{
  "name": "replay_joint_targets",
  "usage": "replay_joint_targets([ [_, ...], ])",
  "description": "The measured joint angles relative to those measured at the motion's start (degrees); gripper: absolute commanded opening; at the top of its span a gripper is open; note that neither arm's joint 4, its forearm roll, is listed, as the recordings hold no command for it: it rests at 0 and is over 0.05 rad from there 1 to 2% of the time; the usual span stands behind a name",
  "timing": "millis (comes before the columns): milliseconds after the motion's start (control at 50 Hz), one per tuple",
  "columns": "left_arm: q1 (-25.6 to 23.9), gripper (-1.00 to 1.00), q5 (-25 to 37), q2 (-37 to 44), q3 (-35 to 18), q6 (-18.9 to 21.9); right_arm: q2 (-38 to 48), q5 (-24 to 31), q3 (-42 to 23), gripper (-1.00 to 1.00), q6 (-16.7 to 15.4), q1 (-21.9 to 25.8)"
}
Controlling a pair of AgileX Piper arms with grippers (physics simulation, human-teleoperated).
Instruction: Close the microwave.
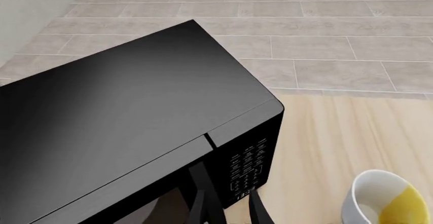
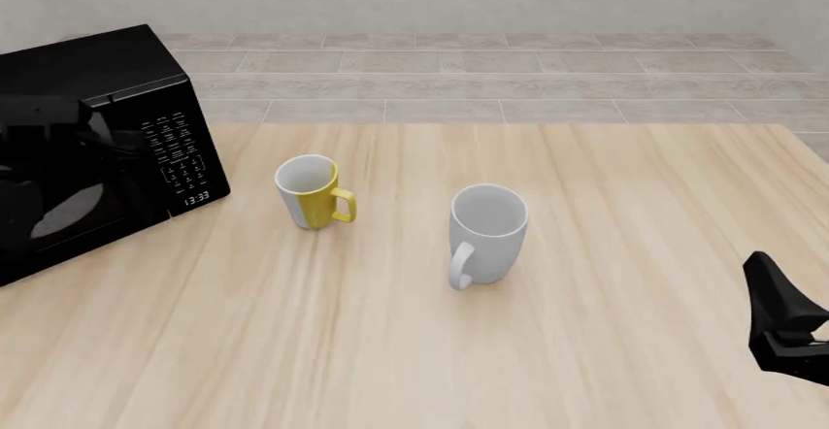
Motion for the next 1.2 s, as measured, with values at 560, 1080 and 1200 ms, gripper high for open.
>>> replay_joint_targets([
  [560, 0.67, 1.0, -7.11, -2.63, 0.99, 3.95, 3.36, -2.99, 0.0, 1.0, -0.02, 0.31],
  [1080, -9.54, 1.0, 20.06, -58.85, 16.13, 3.32, 5.0, -4.8, 0.0, 1.0, 0.02, 1.4],
  [1200, -10.6, 1.0, 29.12, -71.14, 17.05, 2.73, 4.94, -5.02, 0.0, 1.0, -0.09, 1.72],
])
